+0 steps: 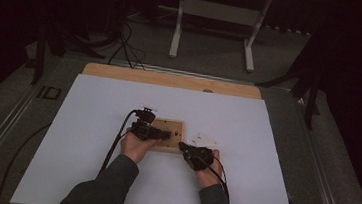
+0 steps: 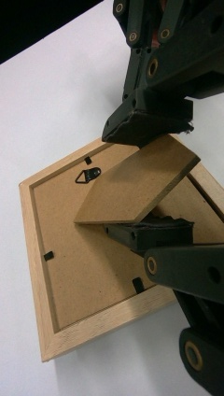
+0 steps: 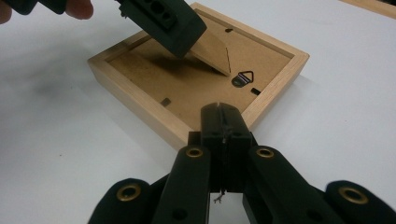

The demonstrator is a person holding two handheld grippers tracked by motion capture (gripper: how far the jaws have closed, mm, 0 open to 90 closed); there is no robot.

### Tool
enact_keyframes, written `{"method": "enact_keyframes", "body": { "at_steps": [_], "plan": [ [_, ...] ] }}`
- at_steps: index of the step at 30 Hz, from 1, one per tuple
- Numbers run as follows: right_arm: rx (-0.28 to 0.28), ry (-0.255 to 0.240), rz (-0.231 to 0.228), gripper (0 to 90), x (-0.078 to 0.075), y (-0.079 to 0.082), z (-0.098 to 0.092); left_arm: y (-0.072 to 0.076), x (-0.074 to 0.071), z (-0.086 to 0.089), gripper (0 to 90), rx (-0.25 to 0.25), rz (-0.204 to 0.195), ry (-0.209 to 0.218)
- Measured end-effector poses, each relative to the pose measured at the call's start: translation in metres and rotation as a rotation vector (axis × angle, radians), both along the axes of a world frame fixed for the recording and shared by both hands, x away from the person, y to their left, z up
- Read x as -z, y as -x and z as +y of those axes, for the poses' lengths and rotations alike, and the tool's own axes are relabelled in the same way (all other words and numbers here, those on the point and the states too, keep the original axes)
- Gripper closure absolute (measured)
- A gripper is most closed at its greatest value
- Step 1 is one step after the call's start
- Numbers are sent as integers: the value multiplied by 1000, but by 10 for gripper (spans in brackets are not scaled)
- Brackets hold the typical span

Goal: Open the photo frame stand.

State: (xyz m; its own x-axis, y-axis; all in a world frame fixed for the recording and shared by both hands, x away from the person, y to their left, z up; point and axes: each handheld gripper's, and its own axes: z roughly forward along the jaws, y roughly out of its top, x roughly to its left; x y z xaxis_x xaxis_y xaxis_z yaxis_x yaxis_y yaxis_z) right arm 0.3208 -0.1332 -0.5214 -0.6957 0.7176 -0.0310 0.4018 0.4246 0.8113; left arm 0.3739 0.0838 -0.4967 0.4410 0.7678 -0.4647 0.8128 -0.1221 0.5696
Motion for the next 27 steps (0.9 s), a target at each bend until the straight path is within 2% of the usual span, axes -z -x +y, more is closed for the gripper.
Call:
{"method": "enact_keyframes", "body": {
  "at_steps": [10, 19, 27],
  "plan": [
    [-1, -1, 0, 893, 0, 0, 0, -4, 1, 4, 589, -16, 48, 50],
    [-4, -3, 2, 890, 0, 0, 0, -4, 2, 4, 613, -18, 49, 52],
    [-4, -3, 2, 891, 0, 0, 0, -7, 1, 8, 564, -28, 41, 71]
  ]
}}
